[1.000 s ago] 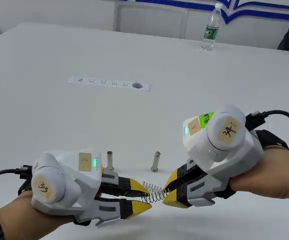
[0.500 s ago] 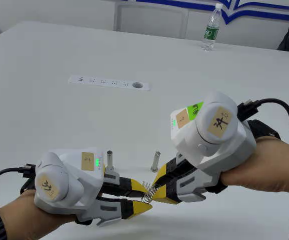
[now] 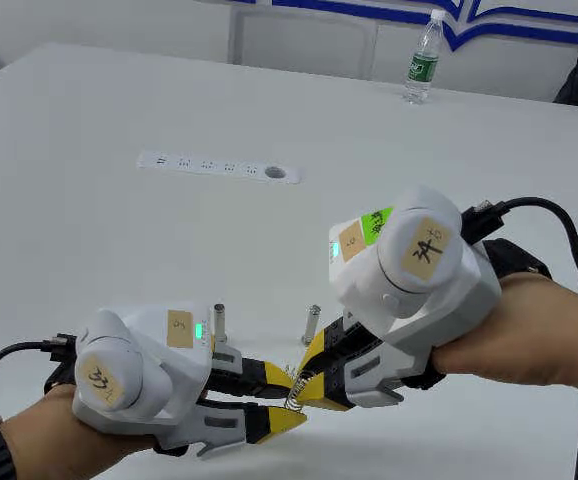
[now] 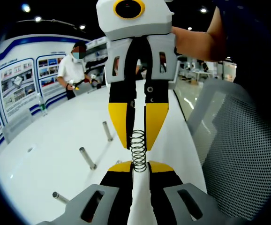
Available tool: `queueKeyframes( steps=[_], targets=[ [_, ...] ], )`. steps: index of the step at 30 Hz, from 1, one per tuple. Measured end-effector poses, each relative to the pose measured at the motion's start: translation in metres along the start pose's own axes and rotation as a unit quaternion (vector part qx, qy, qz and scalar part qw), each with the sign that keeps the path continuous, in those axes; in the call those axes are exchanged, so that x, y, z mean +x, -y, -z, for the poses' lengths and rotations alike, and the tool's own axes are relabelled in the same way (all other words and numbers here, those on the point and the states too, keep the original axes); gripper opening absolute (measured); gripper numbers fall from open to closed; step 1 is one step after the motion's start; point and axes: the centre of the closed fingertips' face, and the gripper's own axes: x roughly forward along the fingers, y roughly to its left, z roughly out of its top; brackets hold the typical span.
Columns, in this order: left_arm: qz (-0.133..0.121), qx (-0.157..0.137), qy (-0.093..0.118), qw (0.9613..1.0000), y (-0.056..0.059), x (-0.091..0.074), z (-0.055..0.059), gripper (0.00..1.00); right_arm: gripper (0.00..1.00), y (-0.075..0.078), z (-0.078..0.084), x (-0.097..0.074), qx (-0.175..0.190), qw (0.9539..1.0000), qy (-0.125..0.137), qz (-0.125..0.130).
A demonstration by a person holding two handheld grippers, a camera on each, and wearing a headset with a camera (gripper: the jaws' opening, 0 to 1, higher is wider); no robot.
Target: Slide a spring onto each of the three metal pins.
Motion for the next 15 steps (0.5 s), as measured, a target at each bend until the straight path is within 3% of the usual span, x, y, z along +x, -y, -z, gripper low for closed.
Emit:
queueKeyframes(
  steps=[6,15],
  targets=[
    [-0.004,-0.006,-0.003,1.0,-0.002,-0.004,0.002,0.2,0.12,0.007,0.002,-0.006,0.002,1.0,-0.003,0.009],
    [-0.038,-0.027,0.0,0.9989,-0.017,-0.031,0.006,0.28,0.12,0.02,0.013,-0.023,0.018,0.9994,-0.006,0.029]
  ],
)
